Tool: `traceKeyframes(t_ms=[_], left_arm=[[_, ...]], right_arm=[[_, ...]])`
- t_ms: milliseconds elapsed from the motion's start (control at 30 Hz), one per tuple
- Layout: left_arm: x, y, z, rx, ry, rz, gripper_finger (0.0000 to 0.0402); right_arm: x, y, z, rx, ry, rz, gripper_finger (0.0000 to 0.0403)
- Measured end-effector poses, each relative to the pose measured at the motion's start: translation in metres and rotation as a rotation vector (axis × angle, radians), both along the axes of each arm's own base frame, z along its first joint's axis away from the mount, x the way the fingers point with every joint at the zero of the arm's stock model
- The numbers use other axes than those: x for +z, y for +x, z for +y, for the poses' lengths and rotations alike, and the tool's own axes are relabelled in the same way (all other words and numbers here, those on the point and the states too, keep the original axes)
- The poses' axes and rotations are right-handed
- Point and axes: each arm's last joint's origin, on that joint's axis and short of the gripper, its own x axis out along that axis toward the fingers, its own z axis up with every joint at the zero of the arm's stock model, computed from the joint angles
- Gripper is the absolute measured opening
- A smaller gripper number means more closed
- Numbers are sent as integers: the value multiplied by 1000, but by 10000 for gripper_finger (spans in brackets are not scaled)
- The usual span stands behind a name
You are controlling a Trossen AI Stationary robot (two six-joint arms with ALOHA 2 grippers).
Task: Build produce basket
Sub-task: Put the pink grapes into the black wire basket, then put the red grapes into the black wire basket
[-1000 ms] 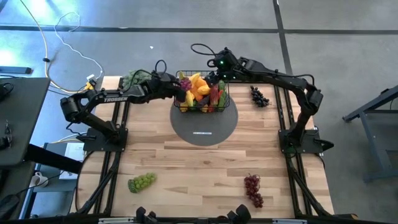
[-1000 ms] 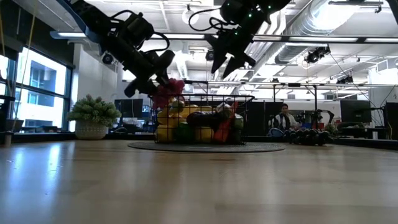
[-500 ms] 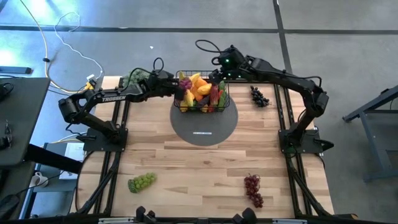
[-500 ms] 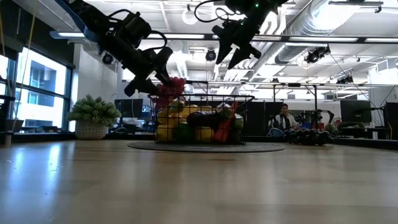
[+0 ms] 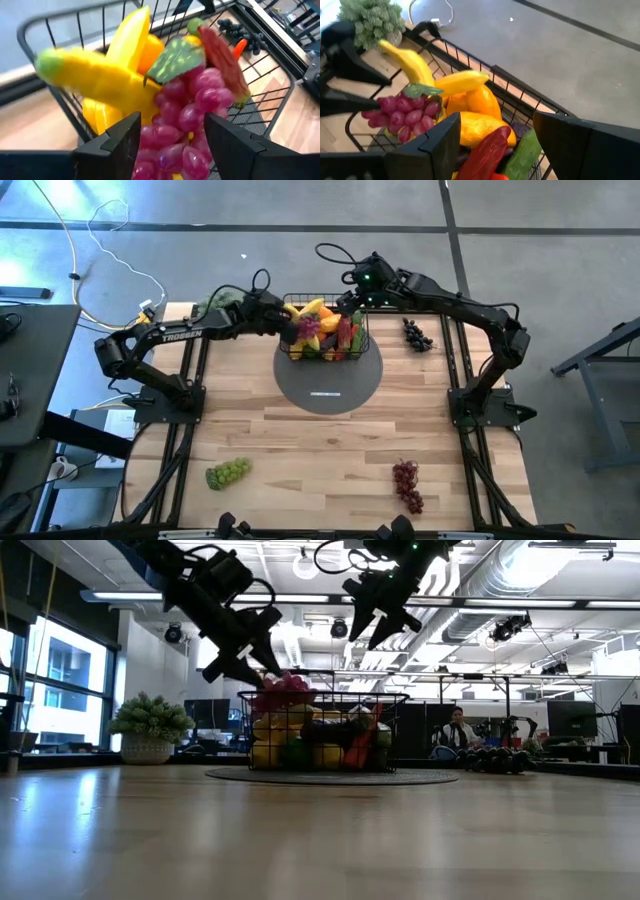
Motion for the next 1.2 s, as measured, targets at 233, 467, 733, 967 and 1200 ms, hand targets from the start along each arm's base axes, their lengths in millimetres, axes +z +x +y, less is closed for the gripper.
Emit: traceKeyframes(t_ms=[233, 467, 733, 967, 1200], left_arm=[[26, 3, 4, -46, 47, 54, 207], [47, -3, 11, -88, 76, 137, 207], [66, -12, 20, -102, 114, 187, 207], [70, -17, 26, -98, 133, 196, 207], [70, -18, 27, -145, 132, 186, 207]], right_arm=[[-6, -3, 7, 38, 87, 48, 232], [-12, -5, 21, 37, 167, 123, 232], [-17, 0, 45, 54, 279, 146, 232], [-19, 5, 71, 88, 363, 174, 232], [-23, 7, 101, 135, 440, 237, 232]])
